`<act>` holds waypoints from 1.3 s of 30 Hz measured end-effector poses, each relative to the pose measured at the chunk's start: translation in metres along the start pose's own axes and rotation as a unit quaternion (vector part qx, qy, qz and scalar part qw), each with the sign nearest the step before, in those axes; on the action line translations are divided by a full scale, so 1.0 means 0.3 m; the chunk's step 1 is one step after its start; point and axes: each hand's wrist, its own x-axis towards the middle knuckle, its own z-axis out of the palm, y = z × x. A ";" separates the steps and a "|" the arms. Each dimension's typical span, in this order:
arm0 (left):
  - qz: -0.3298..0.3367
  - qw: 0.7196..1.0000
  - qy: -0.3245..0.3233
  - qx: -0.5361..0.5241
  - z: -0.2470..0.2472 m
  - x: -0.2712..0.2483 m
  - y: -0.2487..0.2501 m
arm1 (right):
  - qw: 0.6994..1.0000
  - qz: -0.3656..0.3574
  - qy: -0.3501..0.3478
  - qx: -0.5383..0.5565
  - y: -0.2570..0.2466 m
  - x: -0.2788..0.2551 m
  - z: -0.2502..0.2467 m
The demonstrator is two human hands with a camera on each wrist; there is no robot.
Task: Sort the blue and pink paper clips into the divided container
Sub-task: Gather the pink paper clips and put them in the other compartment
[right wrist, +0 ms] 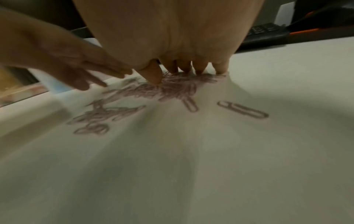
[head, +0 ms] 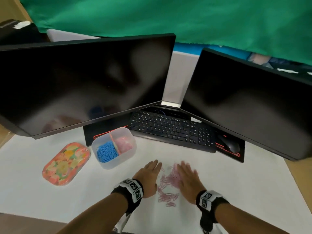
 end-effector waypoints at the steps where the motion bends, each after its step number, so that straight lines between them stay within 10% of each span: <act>1: 0.010 1.000 -0.001 0.020 0.005 0.014 0.013 | 1.000 -0.028 -0.003 0.001 -0.005 -0.017 0.016; 6: 0.066 0.994 -0.031 0.080 0.039 0.024 0.053 | 0.994 -0.094 -0.020 0.053 0.004 -0.095 0.012; 13: 0.146 0.989 -0.014 0.030 0.082 -0.046 0.042 | 0.993 0.072 0.036 0.082 0.121 -0.188 0.012; 20: 0.085 0.994 0.012 0.074 0.043 -0.029 0.046 | 0.990 -0.062 -0.036 0.121 0.056 -0.220 0.074; 28: -0.067 0.997 -0.028 0.005 0.055 -0.052 0.055 | 0.982 0.115 0.083 0.128 0.157 -0.247 0.066; 39: -0.064 0.998 0.001 0.003 0.104 -0.018 0.142 | 0.969 0.036 0.107 0.221 0.018 -0.141 0.034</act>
